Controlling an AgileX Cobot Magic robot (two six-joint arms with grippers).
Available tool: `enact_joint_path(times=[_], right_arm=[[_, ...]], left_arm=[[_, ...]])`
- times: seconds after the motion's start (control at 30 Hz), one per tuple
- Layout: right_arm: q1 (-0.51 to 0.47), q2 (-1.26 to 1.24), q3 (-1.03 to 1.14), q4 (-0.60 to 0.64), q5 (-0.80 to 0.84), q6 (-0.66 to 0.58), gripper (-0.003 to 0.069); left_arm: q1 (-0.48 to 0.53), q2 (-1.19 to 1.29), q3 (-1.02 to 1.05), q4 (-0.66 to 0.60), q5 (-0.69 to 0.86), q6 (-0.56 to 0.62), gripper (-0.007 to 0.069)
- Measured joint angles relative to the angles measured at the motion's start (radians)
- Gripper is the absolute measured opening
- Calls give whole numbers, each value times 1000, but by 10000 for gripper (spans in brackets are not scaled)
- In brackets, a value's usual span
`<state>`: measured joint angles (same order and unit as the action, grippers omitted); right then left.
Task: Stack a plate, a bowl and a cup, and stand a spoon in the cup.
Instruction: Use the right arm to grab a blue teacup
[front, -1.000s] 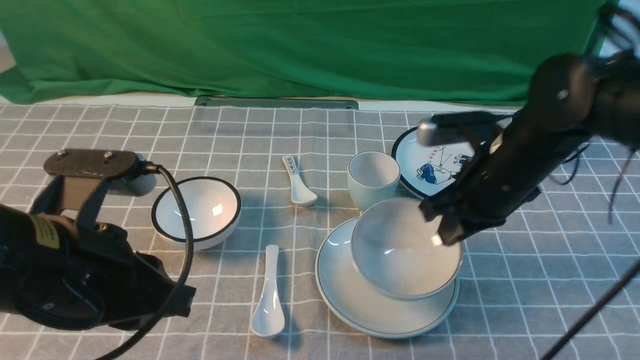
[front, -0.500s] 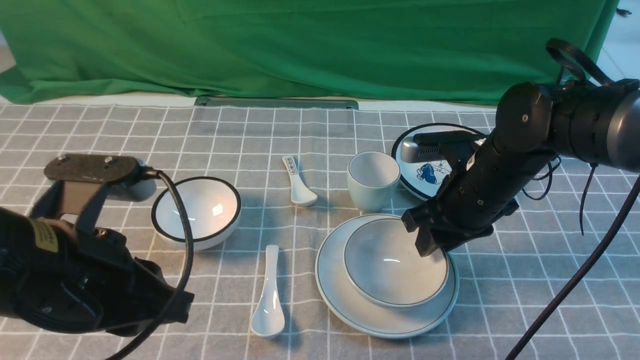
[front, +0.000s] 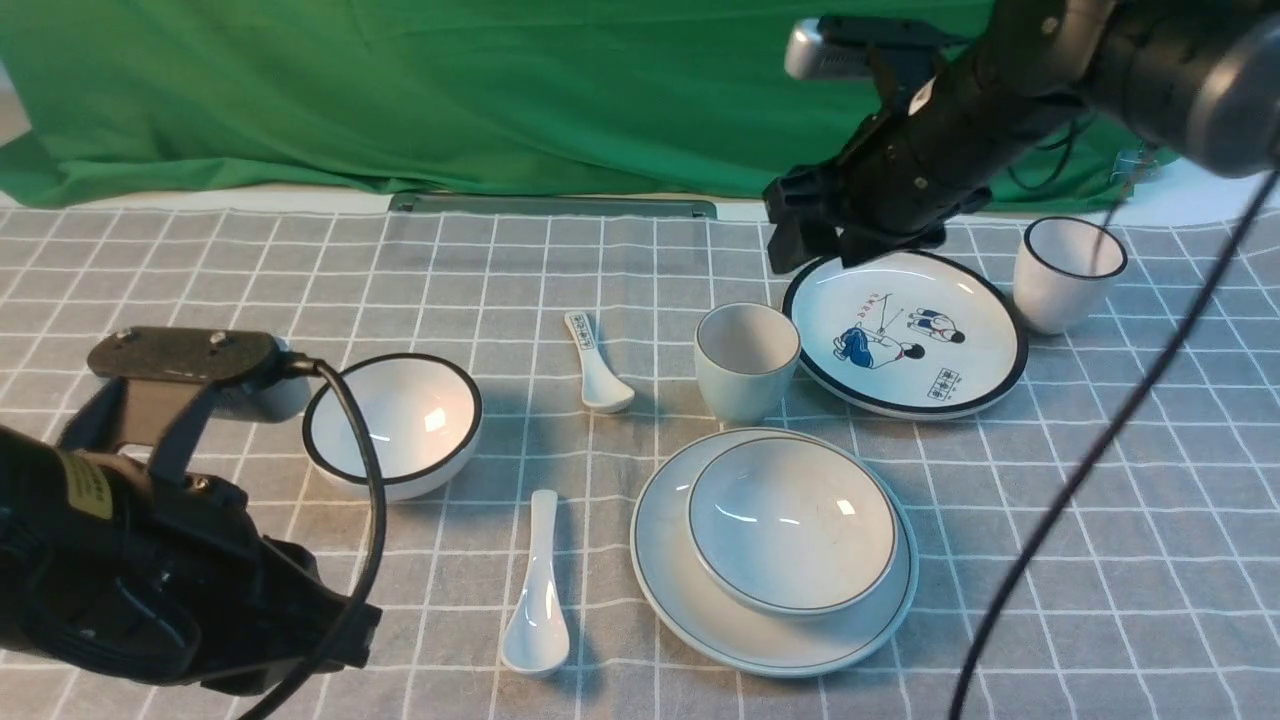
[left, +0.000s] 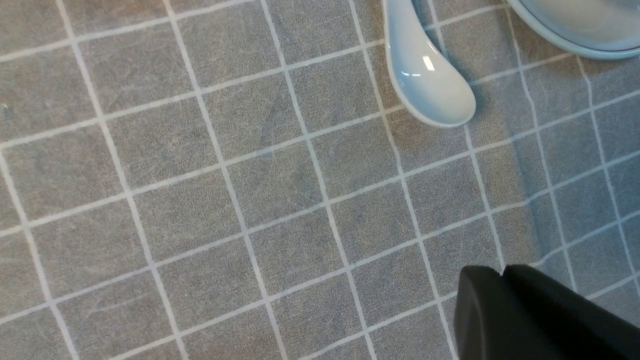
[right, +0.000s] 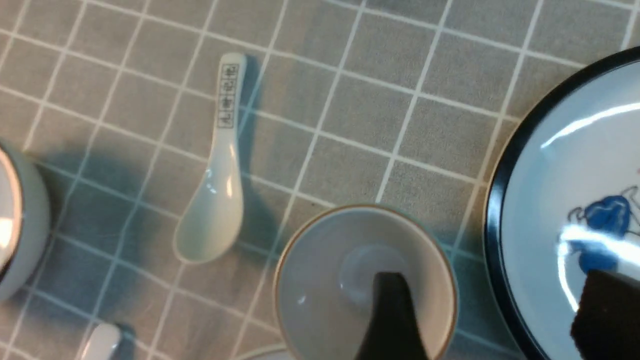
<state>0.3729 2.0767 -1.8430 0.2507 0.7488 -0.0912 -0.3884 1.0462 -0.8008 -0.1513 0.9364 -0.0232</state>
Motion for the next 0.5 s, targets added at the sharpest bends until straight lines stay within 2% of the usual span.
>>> enact_joint_path(times=[0.2,0.33,0.37,0.4,0.43,0.5], right_arm=[[0,116,-47,-2,38,8,488],[0,134,-47,-2,59,8,416],[0,135,-47,-2,65,4,310],[0,135,-47,-2,66,3,265],[0,135,-50,-1,67,1,167],[0,135,-57,-5,77,-3,89]], left_arm=[[0,0,0,9,0,-3,17],[0,0,0,10,0,-3,17],[0,0,0,11,0,-3,17],[0,0,0,11,0,-3,17],[0,0,0,11,0,-3,17],[0,0,0,11,0,-3,17]])
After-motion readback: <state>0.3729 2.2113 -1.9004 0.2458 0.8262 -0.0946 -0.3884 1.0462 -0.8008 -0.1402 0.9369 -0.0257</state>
